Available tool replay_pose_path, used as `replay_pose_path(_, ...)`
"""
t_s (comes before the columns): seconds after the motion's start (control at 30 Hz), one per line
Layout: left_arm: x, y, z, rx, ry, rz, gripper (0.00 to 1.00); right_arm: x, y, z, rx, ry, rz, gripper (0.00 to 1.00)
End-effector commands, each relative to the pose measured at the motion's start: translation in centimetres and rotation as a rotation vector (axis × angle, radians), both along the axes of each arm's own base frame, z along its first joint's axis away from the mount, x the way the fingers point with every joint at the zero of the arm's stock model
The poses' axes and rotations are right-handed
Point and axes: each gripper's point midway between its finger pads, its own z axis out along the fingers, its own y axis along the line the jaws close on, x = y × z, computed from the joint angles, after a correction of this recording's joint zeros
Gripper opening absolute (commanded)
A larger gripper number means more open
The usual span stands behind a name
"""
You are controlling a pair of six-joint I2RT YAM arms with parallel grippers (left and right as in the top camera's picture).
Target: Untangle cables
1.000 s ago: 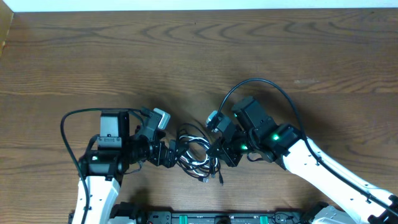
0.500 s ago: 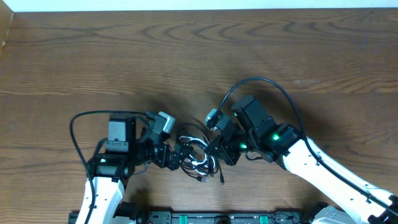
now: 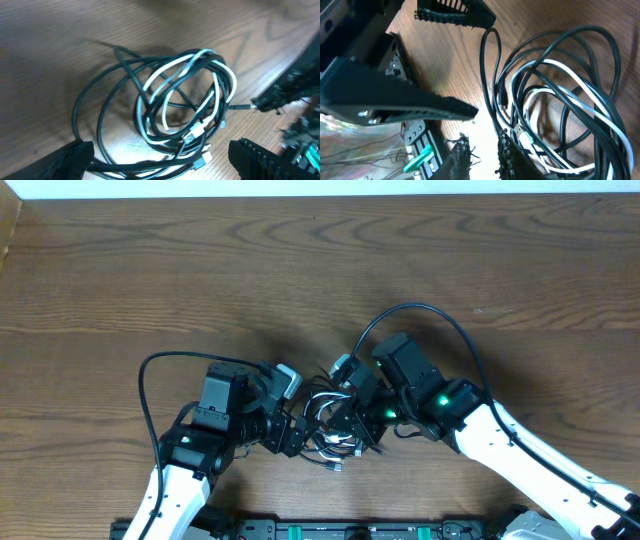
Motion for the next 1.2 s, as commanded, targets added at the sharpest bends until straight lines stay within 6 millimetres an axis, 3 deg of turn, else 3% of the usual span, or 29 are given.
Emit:
replay_pose_path(0.0, 0.3, 0.5, -0.8, 0.022, 0.044, 0.063, 0.93, 0.6, 0.0, 0.4, -0.007, 0.007, -0.05, 0.24)
replay_pose_path(0.27, 2.1, 0.0, -1.6, -0.019, 0.092, 0.139, 0.93, 4.5, -3.9, -2.0, -0.186, 0.092, -0.449, 0.37)
replay_pose_path(0.47, 3.1, -1.2, -2.4, -0.019, 0.08, 0.123, 0.87, 5.6, -6.9, -3.2, -0.269, 0.171, -0.659, 0.42)
replay_pose_path(0.77, 1.7, -3.3, -4.7, 0.105, 0.086, 0.071, 0.86, 5.9, -9.2, -3.9, -0.314, 0.216, -0.722, 0.47)
replay_pose_path(0.83, 1.6, -3.5, -5.1, 0.143, 0.075, 0.084, 0.8, 6.0, -9.4, -3.9, -0.317, 0.22, -0.729, 0.48)
replay_pose_path(0.93, 1.3, -3.7, -5.5, 0.187, 0.061, 0.093, 0.57, 5.9, -9.5, -3.9, -0.32, 0.222, -0.73, 0.49)
replay_pose_path(0.97, 1.2, -3.8, -5.6, 0.194, 0.061, 0.087, 0.53, 5.9, -9.5, -4.0, -0.32, 0.223, -0.729, 0.49)
replay_pose_path(1.1, 1.0, -4.5, -6.2, 0.197, 0.067, 0.068, 0.51, 5.7, -9.6, -4.1, -0.329, 0.23, -0.728, 0.49)
replay_pose_path(1.17, 1.1, -4.7, -6.7, 0.202, 0.073, 0.064, 0.56, 5.6, -9.7, -4.1, -0.335, 0.235, -0.728, 0.49)
